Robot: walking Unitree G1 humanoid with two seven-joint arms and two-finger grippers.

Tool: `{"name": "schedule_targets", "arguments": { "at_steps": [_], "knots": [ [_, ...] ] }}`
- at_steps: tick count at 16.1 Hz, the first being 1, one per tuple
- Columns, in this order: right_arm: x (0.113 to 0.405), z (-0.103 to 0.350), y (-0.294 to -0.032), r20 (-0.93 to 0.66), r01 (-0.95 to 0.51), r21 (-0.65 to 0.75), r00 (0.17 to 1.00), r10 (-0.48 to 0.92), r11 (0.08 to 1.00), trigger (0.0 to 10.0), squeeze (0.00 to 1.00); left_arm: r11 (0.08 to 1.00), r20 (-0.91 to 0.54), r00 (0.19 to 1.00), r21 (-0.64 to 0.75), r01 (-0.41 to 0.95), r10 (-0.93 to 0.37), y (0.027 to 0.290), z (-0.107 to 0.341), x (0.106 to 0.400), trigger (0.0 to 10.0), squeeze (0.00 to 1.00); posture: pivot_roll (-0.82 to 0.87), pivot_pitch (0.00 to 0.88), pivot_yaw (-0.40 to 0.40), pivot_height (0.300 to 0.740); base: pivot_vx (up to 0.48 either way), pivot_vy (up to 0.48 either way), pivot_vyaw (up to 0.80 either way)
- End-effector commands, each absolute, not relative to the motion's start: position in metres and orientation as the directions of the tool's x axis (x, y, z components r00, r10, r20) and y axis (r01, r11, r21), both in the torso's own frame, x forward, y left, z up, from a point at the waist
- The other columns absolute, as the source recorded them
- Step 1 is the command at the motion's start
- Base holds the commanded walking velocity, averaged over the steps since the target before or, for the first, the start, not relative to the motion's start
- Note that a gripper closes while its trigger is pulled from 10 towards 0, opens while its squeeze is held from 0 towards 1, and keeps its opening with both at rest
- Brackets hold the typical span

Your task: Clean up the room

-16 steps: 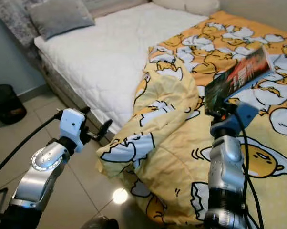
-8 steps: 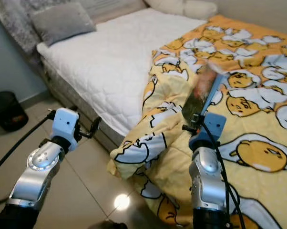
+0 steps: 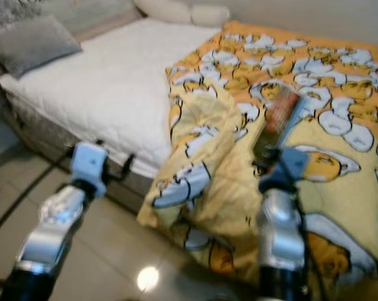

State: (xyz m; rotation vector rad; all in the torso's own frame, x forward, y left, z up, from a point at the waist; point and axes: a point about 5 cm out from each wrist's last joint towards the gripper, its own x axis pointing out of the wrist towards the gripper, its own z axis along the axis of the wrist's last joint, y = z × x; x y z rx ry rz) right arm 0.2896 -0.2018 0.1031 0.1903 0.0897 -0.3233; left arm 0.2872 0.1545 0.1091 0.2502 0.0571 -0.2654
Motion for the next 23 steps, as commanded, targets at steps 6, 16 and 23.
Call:
{"name": "schedule_targets", "arguments": {
  "at_steps": [6,16,23],
  "knots": [
    [0.302,0.115,-0.191,-0.069,0.272,0.217,0.962,-0.263,0.938,10.0,0.0,0.943,-0.078,0.976,0.255,0.215,-0.202,0.166,0.115,0.291,10.0,0.0,0.05,0.0,0.033,0.74,0.0,0.417,-0.27],
    [0.299,0.111,-0.191,-0.078,0.279,0.191,0.96,-0.269,0.941,10.0,0.0,0.948,-0.076,0.978,0.242,0.205,-0.193,0.168,0.116,0.298,10.0,0.0,0.04,0.0,0.046,0.74,0.0,0.42,-0.68],
    [0.302,0.111,-0.184,-0.079,0.264,0.187,0.964,-0.254,0.946,10.0,0.0,0.954,-0.074,0.982,0.232,0.188,-0.175,0.173,0.116,0.298,10.0,0.0,0.04,0.0,0.043,0.74,0.0,0.419,-0.8]
  ]
}}
